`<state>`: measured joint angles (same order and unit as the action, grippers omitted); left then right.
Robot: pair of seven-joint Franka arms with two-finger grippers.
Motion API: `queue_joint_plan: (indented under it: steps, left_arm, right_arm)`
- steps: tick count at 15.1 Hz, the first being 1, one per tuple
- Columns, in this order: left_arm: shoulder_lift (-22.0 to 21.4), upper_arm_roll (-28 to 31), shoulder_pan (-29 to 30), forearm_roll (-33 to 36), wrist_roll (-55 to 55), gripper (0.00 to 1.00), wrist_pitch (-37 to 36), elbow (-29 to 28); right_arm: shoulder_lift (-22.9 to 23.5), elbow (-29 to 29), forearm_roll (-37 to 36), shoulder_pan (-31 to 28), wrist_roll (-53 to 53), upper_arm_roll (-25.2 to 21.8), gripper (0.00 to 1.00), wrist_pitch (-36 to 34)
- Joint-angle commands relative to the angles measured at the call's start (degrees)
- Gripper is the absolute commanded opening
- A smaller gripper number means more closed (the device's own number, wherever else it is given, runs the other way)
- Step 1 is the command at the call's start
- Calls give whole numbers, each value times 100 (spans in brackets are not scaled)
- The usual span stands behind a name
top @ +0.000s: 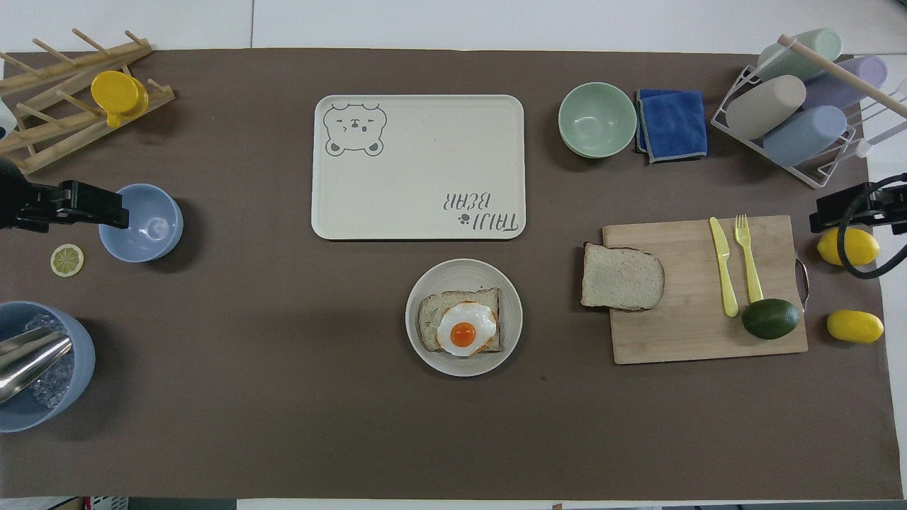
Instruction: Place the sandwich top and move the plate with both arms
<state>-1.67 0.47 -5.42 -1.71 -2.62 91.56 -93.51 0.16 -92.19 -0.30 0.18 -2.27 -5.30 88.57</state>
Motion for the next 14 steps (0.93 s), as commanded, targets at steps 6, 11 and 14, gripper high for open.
queue_joint_plan:
  steps: [6,11,14]
  left_arm:
    - [-176,-12,15,110,-72,100,81,-211]
    - [-176,-12,15,110,-64,100,73,-211]
    - [-176,-12,15,110,-63,100,81,-211]
  right_arm:
    - [-33,17,127,9,25,29,100,-33]
    - [72,-132,-22,79,-73,818,100,424]
    - [598,-220,-942,289,1014,1644,100,573]
